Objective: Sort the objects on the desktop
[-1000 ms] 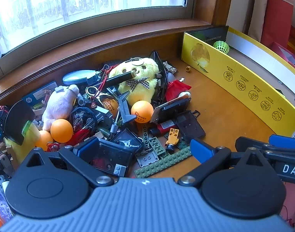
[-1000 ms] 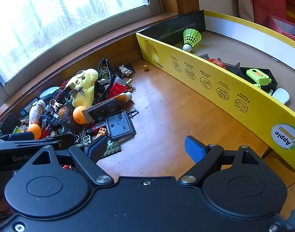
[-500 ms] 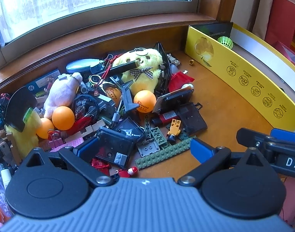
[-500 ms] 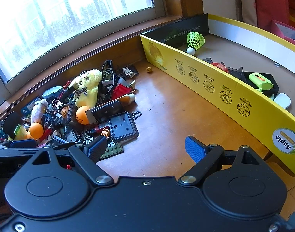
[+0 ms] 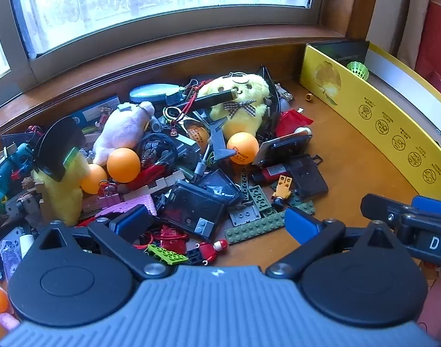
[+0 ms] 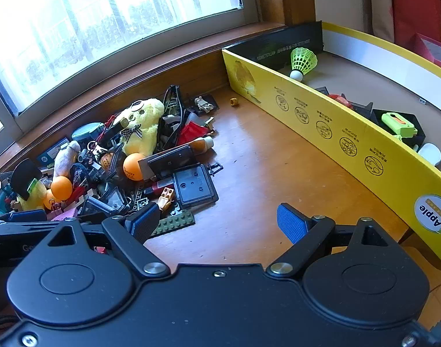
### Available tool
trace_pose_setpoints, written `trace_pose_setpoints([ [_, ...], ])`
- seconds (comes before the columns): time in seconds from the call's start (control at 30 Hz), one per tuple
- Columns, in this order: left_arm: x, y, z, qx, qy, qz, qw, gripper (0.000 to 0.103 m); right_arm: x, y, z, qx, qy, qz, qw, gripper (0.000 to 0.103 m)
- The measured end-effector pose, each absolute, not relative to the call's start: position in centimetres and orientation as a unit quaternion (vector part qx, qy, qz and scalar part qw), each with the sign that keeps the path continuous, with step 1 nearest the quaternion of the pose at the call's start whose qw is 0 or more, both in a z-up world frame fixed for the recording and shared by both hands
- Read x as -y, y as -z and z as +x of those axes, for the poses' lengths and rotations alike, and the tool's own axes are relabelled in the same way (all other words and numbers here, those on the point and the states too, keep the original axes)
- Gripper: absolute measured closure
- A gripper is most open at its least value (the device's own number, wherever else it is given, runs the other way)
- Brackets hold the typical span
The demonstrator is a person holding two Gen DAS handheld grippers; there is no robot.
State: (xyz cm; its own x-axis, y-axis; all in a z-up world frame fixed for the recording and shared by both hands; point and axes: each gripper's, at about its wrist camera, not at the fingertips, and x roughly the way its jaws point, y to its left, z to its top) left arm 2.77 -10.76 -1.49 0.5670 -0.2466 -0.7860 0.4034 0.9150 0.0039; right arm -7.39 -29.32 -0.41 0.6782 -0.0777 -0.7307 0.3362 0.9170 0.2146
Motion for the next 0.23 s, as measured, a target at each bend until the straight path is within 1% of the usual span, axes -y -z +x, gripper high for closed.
trace_pose_setpoints([
  [0.23,10.81,1.58,2.58,-0.432,0.188,0.089,0.878,0.000,29.08,0.39,-7.33,-0.385,0.109,0.165,0.901,0.015],
])
